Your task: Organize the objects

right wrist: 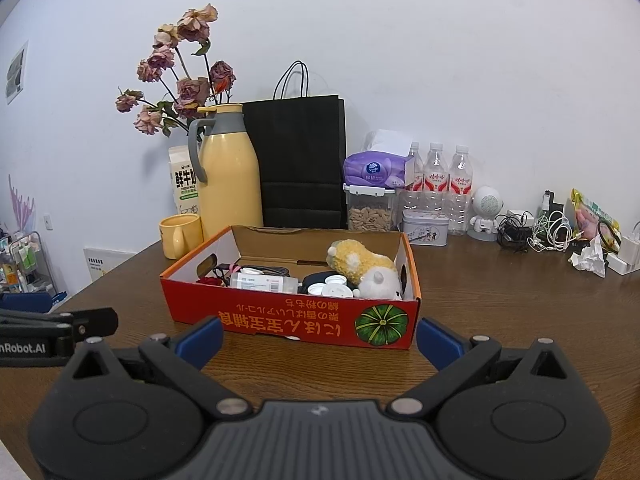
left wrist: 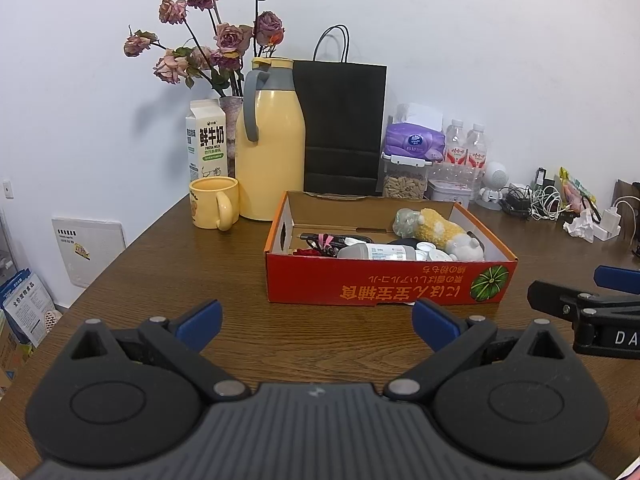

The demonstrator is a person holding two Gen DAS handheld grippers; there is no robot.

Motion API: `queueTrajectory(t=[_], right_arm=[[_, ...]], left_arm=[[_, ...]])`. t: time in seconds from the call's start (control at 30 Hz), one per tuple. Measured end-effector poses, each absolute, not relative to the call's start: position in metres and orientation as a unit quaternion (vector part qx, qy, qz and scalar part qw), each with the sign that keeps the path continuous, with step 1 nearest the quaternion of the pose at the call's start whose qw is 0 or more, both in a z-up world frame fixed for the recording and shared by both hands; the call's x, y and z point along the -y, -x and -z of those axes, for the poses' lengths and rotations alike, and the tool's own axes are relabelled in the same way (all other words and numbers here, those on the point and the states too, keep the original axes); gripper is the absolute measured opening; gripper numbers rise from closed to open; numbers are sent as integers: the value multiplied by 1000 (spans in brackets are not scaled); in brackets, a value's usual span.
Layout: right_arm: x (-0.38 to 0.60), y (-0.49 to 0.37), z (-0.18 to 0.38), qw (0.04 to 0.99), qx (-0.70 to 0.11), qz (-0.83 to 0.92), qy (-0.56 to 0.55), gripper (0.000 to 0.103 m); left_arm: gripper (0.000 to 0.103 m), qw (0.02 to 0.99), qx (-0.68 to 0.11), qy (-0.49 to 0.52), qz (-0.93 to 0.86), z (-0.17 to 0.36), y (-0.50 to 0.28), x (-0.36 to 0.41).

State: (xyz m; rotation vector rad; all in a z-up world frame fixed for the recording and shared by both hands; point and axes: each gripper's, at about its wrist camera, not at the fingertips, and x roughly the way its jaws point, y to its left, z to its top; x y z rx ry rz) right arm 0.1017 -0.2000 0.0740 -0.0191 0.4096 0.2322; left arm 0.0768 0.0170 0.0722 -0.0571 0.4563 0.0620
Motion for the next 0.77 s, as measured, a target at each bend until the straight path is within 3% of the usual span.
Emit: queueTrajectory(t=[0.77], right_arm=[[200, -102, -73, 972, -203, -115, 9, 103]], left_arm=[[103, 973, -229, 27, -33, -71, -78, -15]])
